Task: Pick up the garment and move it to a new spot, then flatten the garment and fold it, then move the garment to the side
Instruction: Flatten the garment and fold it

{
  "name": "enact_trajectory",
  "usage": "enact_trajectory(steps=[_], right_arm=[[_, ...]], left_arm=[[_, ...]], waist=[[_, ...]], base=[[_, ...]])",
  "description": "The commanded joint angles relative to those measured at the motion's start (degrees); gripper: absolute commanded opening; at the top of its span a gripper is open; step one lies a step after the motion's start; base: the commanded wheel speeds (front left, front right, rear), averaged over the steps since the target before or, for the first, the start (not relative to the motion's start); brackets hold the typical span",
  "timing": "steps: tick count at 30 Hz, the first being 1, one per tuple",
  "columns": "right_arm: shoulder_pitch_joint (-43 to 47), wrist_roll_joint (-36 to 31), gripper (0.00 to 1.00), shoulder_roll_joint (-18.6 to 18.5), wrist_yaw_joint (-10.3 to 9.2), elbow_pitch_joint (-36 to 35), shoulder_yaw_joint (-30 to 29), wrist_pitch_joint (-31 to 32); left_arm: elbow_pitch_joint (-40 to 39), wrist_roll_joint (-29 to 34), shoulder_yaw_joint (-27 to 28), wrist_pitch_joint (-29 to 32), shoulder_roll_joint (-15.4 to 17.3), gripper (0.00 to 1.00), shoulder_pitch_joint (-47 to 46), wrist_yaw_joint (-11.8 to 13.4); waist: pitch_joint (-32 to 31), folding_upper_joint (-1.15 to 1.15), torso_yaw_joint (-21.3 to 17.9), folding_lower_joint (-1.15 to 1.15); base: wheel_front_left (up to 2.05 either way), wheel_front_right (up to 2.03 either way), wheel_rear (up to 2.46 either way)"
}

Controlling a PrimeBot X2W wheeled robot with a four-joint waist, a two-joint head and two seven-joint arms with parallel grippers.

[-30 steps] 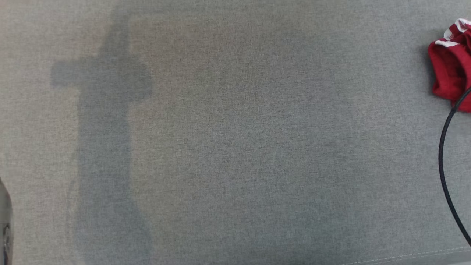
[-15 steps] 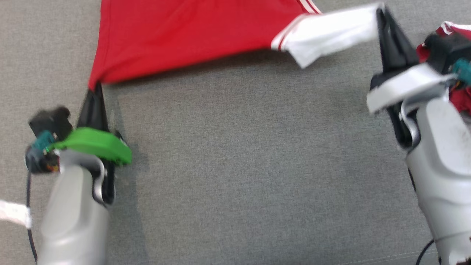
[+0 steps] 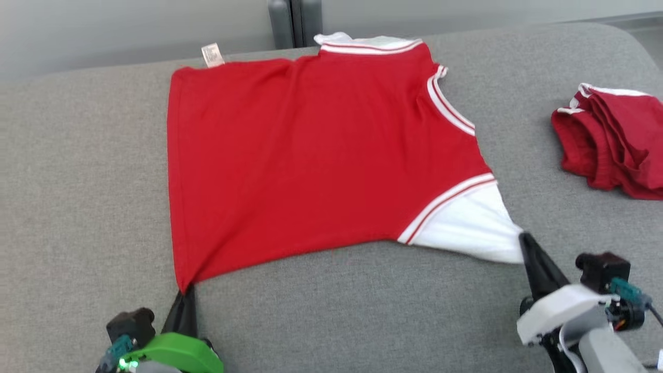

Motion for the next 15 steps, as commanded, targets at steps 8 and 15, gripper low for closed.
enact_trajectory(steps=[8,15], right_arm=[[14.63,0.93,0.00,0.60,-0.10,-1.09,-0.63,-0.22],[20.02,1.78,0.00,0.89,-0.10,-4.11,-2.42,-0.23]], left_arm=[[-2.20,-0.17,1.22,0.12,0.05,0.00,10.33,0.17],[-6.53,-2.34,-0.71,0.07,0.05,0.00,14.76,0.17]], waist=[[-8.98,0.00,0.33,0.00],[-10.45,0.00,0.28,0.00]], base=[[0.00,0.00,0.00],[0.00,0.00,0.00]])
